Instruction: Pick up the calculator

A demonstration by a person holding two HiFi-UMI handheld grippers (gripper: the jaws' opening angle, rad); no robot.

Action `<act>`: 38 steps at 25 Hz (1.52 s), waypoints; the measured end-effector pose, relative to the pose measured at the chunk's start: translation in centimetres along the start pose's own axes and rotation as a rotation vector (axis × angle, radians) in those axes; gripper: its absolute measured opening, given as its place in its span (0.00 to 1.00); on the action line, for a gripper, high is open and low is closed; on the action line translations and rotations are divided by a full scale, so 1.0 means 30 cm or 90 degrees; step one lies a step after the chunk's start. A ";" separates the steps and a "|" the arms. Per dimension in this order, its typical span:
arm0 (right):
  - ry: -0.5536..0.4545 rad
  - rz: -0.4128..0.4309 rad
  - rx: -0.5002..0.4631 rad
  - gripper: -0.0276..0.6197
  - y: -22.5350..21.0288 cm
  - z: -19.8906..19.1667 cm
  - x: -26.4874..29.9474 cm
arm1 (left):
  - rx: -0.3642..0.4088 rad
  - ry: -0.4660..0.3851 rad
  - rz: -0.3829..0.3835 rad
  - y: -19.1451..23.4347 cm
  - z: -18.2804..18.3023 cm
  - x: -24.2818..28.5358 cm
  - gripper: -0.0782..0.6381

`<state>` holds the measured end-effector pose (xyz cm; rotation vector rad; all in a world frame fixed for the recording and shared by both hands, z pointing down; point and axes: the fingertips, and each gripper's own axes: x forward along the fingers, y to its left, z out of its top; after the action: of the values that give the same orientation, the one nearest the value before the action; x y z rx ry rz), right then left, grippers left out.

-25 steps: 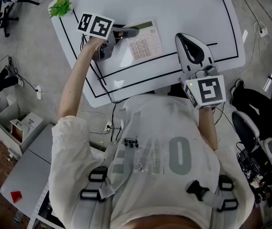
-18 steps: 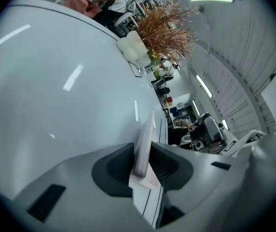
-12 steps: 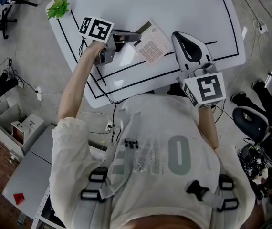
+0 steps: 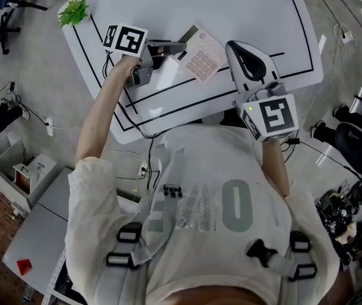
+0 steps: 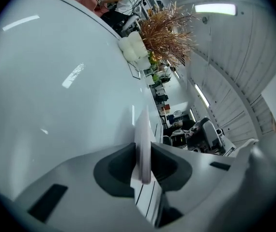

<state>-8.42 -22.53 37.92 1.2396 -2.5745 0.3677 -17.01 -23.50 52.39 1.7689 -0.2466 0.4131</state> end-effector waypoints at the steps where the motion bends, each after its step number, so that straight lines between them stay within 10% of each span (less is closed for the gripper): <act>1: -0.002 0.002 0.000 0.05 0.005 0.006 -0.007 | 0.008 -0.006 0.008 -0.011 0.007 -0.003 0.22; 21: -0.115 0.076 -0.071 0.05 0.090 0.224 -0.039 | 0.225 -0.339 0.261 -0.259 0.289 -0.273 0.22; 34: -0.166 0.143 -0.122 0.05 0.180 0.321 -0.050 | 0.535 -0.541 0.679 -0.575 0.252 -0.569 0.22; 38: -0.178 0.153 -0.130 0.05 0.197 0.337 -0.044 | 0.573 -0.664 0.710 -0.674 0.214 -0.612 0.22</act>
<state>-13.53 -21.40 27.35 0.9729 -2.9185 -0.0299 -25.14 -25.93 25.65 2.4481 -2.1058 0.3324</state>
